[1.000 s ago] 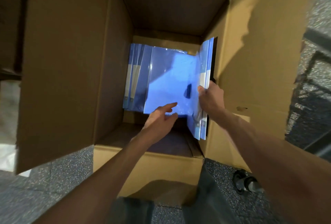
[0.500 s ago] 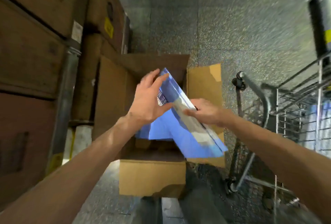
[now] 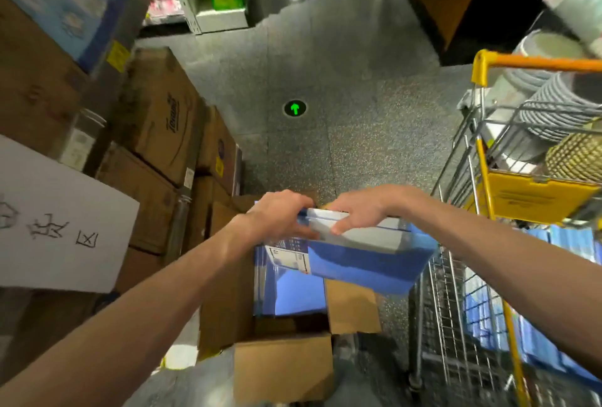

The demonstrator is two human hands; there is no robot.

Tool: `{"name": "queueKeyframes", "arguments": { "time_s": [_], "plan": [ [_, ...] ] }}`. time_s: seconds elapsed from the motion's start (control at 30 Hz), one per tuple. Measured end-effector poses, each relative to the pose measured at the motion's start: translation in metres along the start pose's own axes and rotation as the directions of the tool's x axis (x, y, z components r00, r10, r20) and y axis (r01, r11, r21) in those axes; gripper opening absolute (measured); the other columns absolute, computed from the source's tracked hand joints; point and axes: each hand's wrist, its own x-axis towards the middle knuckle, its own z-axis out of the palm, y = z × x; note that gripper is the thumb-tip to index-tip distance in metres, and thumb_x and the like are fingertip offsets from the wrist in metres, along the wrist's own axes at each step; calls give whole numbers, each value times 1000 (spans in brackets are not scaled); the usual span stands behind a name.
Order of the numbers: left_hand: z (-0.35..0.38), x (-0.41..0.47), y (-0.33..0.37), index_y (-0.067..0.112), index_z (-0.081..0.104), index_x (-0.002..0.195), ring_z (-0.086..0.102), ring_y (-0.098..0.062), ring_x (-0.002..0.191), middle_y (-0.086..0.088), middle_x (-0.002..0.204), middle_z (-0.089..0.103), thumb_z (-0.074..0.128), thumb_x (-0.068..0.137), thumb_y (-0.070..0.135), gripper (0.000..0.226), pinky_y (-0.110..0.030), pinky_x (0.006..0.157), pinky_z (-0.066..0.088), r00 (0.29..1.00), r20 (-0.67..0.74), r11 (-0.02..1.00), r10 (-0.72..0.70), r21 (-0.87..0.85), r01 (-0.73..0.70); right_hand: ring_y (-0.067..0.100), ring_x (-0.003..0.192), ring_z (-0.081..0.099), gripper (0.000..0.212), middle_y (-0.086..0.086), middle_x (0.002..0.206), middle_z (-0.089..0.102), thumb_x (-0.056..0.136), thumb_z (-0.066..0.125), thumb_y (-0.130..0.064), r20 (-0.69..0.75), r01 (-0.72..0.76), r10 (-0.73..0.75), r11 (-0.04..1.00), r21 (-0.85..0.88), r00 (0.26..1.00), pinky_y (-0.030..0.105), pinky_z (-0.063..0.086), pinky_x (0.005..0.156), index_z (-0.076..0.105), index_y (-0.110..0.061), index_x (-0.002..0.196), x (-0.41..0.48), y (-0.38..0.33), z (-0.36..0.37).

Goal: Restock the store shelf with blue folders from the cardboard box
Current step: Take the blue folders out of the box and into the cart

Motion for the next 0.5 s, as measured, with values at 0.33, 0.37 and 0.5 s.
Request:
{"name": "queueKeyframes", "arguments": {
  "time_s": [0.33,0.37,0.5],
  "plan": [
    [-21,-109,21,22,53,91,63,-29,85,-1,89,67,61,90,63,42,-39,65,41,952,-284,993,114,66,-99,27,108,59,37,6,119,64,99,54,-42,-469,-327,234,936,-127,852,30,37,81,54,-15,126,-90,-89,37],
    [-23,-120,19,22,52,90,63,-29,85,-1,88,67,60,90,64,43,-39,65,42,943,-317,995,98,51,-86,29,118,57,44,8,128,62,98,56,-42,-542,-385,244,909,-160,804,35,38,92,51,-15,132,-95,-93,41],
    [-25,-157,18,25,47,83,63,-28,84,5,80,59,59,88,70,47,-37,63,38,907,-421,997,-10,-68,-20,34,152,16,81,15,163,19,94,62,-35,-804,-539,219,830,-145,553,49,10,124,19,-11,158,-123,-125,73]
  ]
}}
